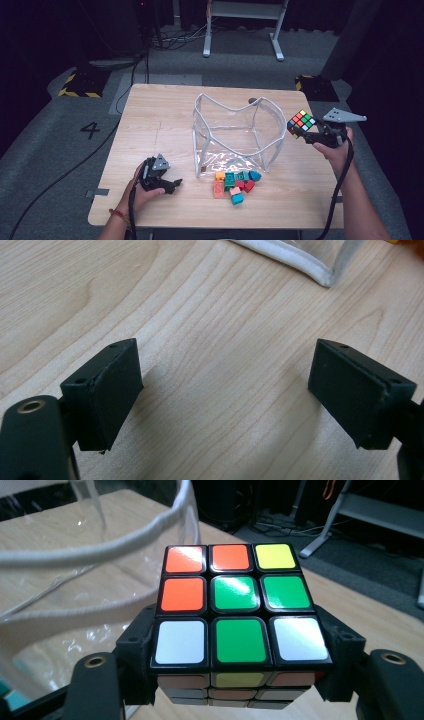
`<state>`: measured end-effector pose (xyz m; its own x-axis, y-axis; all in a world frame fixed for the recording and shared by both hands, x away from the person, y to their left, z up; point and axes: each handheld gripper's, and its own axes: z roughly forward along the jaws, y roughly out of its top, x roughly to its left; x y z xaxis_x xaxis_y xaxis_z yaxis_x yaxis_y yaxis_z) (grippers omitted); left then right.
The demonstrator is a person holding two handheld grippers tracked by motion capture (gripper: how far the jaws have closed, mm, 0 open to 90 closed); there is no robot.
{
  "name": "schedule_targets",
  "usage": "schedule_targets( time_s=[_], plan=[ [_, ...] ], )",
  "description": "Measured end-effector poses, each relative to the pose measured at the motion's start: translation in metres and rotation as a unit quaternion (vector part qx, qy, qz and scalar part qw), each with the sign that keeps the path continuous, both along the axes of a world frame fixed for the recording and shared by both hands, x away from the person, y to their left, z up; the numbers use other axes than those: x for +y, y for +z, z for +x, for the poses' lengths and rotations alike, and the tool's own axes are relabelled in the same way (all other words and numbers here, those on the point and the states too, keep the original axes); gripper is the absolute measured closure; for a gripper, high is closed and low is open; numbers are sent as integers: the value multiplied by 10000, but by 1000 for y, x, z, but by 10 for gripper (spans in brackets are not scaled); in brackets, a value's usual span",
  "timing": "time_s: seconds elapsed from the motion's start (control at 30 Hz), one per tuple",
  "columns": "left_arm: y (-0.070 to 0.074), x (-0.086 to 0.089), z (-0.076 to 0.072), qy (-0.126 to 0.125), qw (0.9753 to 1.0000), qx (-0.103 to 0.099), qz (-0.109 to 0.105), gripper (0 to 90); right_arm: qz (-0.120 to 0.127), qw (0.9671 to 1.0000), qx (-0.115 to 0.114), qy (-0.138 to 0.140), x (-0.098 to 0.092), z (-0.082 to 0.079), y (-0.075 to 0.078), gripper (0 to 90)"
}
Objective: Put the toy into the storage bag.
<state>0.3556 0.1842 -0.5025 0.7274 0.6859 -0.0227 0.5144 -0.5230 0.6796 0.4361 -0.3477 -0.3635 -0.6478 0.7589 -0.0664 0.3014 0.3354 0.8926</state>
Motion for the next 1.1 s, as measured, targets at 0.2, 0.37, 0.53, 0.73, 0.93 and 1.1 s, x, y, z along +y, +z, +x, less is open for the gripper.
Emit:
schedule_targets(
  time_s=[0.2, 0.37, 0.53, 0.73, 0.93, 1.1],
  plan=[
    [0, 0, 0, -5, 10000, -3, -4, 141, -18, 9999, -79, -101, 3, 11, 18, 338],
    [0, 0, 1, -70, 10000, 14, -8, 141, -6, 9997, -191, -164, 4, 17, 37, 338],
    [0, 0, 1, -79, 10000, 28, -20, 141, 176, 9991, -370, -51, 6, 17, 57, 338],
    [0, 0, 1, -76, 10000, 34, -27, 141, 191, 9988, -438, 114, 17, 15, 73, 338],
    [0, 0, 2, -83, 10000, 18, 6, 141, 323, 9977, -444, 392, 28, 15, 79, 338],
    [0, 0, 2, -89, 10000, -13, 23, 141, 300, 9965, -379, 687, 41, 16, 81, 338]
  ],
)
